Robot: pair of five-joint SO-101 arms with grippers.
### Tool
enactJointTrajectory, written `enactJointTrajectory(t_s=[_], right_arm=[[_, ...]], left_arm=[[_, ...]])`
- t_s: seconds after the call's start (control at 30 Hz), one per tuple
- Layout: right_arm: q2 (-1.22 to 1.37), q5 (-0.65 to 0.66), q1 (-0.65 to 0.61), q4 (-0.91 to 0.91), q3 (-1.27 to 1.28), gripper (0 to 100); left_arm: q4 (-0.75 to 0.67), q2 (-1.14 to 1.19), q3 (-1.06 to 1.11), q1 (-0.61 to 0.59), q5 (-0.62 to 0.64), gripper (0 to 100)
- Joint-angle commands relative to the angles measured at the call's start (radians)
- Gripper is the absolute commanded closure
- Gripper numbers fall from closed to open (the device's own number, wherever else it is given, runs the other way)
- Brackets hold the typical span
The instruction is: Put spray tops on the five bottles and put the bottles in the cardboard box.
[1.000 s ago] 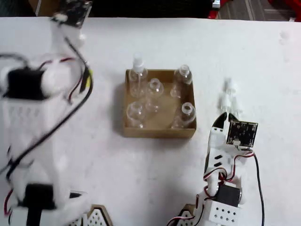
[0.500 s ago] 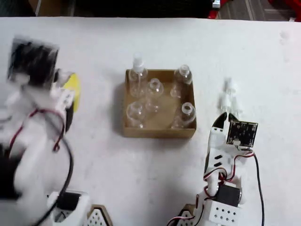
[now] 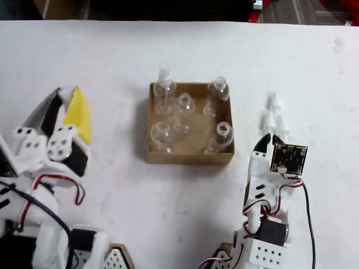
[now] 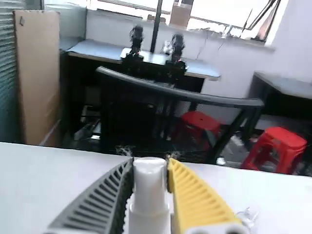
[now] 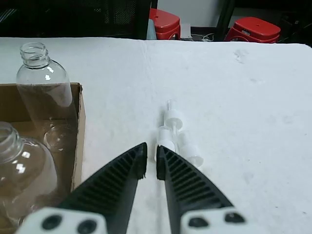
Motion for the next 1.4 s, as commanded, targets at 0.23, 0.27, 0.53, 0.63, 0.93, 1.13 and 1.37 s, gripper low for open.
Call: enactJointTrajectory(t_s=[0.23,0.27,0.53,0.63,0.93,1.13,1.37], right_arm=[[0.001,0.012,0.004,-0.010,0.009,97.8],[0.001,0.012,0.002,-0.010,0.009,97.8],[0.001,0.012,0.002,-0.010,0.009,97.8],[0.001,0.012,0.002,-0.010,0.009,97.8],[0.001,0.012,0.008,-0.010,0.009,97.8],[-0.001,0.012,0.005,-0.010,0.009,97.8],[-0.001,0.012,0.004,-0.015,0.009,97.8]], left_arm=[[-0.124,-0.088,0.098,0.326,0.000,98],[-0.147,-0.099,0.115,0.337,-0.002,98],[-0.304,-0.229,0.247,0.340,-0.098,98],[-0.308,-0.312,0.253,0.340,-0.098,98],[-0.542,-0.348,0.499,0.340,-0.103,98],[-0.703,-0.348,0.545,0.346,-0.104,98],[-0.710,-0.242,0.468,0.361,-0.106,98]])
